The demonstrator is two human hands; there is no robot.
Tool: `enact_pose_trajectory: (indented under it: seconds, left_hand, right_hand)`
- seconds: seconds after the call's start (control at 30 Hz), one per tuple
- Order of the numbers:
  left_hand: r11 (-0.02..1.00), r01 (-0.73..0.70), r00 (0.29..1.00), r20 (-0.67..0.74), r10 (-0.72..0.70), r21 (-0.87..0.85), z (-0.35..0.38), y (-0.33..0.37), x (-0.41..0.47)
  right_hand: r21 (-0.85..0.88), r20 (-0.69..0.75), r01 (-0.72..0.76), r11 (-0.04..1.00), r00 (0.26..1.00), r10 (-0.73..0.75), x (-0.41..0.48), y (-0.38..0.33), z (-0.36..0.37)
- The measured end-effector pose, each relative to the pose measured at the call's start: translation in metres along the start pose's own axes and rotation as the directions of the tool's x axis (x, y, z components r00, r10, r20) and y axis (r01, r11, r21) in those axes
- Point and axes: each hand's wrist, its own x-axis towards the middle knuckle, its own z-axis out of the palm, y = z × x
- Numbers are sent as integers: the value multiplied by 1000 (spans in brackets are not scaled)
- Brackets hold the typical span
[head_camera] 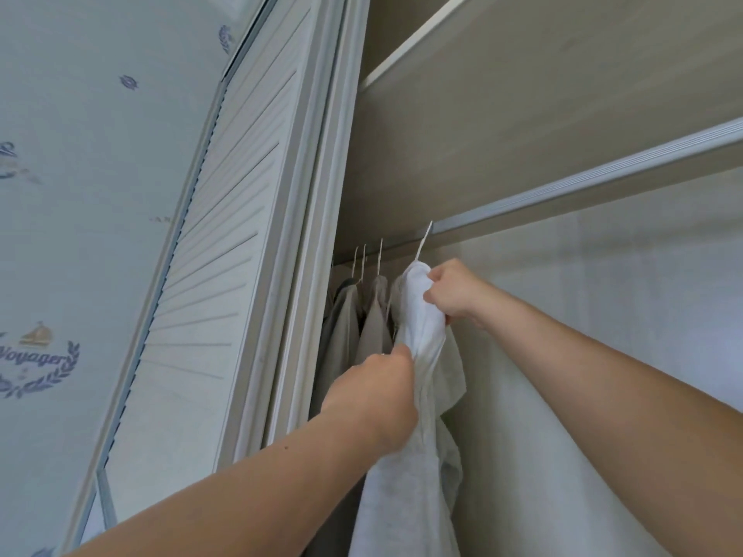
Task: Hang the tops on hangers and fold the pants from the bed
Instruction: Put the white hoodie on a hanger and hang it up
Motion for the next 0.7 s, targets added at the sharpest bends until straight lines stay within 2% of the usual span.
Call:
enact_pose_trajectory:
  seconds: [0.1,0.2,0.4,0.57,0.63,0.7]
  left_hand:
    - [1000,15,999,28,-15,5,-1,2,3]
    - [999,34,998,53,-35,10,1,6,5]
    - [999,8,999,52,-10,44,5,4,-5]
    - [989,-147,987,-59,146,3,-14,-1,-46]
    - [968,-239,964,-103,246,79,-27,-5,-74]
    - [944,-273,944,-137,299,184,-41,-12,-105]
  right_hand:
    - [-156,-1,12,988,1000,-12,0,-1,0]
    - [-211,41,31,977,999,-23,-1,4,-3]
    - [25,52,49,998,997,-51,-21,25,9]
    - [6,36,218,976,975,-218,-71,40,14]
    - [-44,4,312,949,950,-312,-98,40,16]
    - [-148,7,390,909,919,-394,-126,36,21]
